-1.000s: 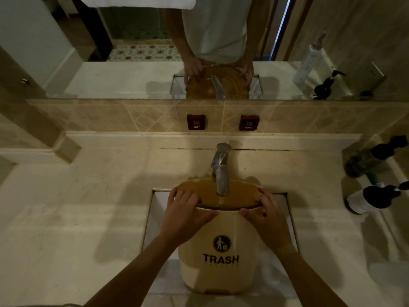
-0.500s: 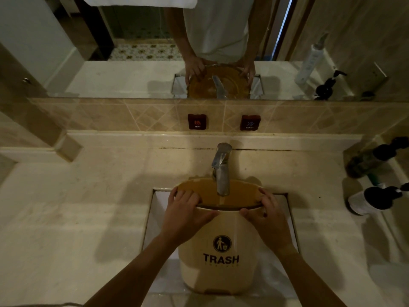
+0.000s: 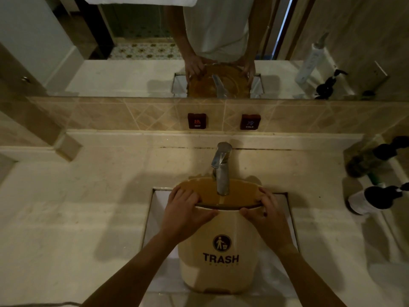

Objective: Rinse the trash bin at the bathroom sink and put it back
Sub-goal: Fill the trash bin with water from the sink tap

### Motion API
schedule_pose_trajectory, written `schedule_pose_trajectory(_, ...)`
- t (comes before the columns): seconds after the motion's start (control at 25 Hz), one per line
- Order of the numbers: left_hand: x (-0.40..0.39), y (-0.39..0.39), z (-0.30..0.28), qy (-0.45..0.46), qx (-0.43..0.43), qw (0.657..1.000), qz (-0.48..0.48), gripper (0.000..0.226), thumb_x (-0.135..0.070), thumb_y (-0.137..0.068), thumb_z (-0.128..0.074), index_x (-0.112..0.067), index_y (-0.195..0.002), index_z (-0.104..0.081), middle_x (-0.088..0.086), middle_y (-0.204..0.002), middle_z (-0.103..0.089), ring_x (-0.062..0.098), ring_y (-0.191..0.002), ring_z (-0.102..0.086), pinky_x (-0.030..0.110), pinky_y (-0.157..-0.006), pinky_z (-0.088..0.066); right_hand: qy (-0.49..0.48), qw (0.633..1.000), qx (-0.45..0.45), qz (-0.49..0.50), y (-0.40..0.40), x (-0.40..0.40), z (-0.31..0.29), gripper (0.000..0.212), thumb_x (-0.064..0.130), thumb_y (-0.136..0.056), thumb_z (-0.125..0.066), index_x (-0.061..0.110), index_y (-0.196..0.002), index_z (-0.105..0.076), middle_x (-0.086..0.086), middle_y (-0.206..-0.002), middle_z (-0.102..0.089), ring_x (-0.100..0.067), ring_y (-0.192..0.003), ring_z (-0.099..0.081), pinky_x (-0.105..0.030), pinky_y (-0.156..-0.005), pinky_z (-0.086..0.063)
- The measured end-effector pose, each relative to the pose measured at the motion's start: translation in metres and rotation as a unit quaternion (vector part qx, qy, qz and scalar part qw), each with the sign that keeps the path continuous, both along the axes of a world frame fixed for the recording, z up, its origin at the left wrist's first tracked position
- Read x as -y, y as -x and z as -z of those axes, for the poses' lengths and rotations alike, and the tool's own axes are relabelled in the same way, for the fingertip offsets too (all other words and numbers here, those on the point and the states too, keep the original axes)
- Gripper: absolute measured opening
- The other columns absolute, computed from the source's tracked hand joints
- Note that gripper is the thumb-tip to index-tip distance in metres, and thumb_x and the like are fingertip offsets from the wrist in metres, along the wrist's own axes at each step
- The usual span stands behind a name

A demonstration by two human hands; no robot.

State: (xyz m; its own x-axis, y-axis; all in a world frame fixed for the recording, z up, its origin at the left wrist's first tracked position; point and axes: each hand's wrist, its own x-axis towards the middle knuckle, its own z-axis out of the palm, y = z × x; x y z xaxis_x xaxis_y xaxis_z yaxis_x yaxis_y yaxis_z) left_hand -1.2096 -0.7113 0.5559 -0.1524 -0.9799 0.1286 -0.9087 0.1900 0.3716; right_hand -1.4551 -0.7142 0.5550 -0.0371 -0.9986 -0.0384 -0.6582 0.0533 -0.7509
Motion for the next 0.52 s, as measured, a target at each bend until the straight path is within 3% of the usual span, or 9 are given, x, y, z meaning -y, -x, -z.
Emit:
schedule_pose_trajectory(0.16,0.0,-0.002,0.003,0.003,0.019,1.0,-0.003,0.064,-0.085,-0.078,-0.03,-0.026,-0.082,-0.056,-0.011,-0.084,-0.054,0.01,-0.088,-0.049,0.033,-0.102,-0.032,-0.01,1.0,0.014,0.002,0.0,0.0,0.001,0.071,0.072,-0.057,-0.061,0.017,-0.102,-0.059,0.006,-0.145,-0.039,-0.009,-0.115,-0.045,-0.022,-0.076,-0.043)
schedule_pose_trajectory(0.28,0.003,-0.003,-0.003,-0.034,0.003,0.999,0.007,0.063,-0.083,-0.082,-0.022,-0.029,-0.081,-0.055,-0.014,-0.083,-0.055,0.007,-0.085,-0.05,0.035,-0.103,-0.033,-0.015,1.0,0.011,-0.001,-0.001,0.0,0.0,0.083,0.077,-0.056,-0.061,0.015,-0.111,-0.059,0.005,-0.146,-0.038,-0.009,-0.116,-0.044,-0.021,-0.076,-0.043)
schedule_pose_trajectory(0.4,0.017,0.0,-0.025,-0.115,-0.16,0.98,-0.038,0.06,-0.074,-0.09,-0.022,-0.026,-0.085,-0.059,-0.01,-0.077,-0.064,0.007,-0.075,-0.062,0.042,-0.087,-0.05,-0.011,1.0,0.0,-0.015,0.0,0.001,-0.002,0.078,0.075,-0.056,-0.057,0.014,-0.104,-0.059,0.003,-0.146,-0.038,-0.004,-0.113,-0.04,-0.016,-0.072,-0.041)
schedule_pose_trajectory(0.52,0.054,0.016,-0.057,-0.245,-0.33,0.906,-0.097,0.048,-0.061,-0.096,-0.033,-0.022,-0.103,-0.059,0.002,-0.087,-0.069,0.015,-0.075,-0.065,0.029,-0.066,-0.052,-0.02,0.999,0.006,-0.029,0.003,0.003,-0.003,0.078,0.077,-0.058,-0.061,0.011,-0.099,-0.06,0.0,-0.146,-0.038,-0.005,-0.114,-0.04,-0.021,-0.076,-0.042)
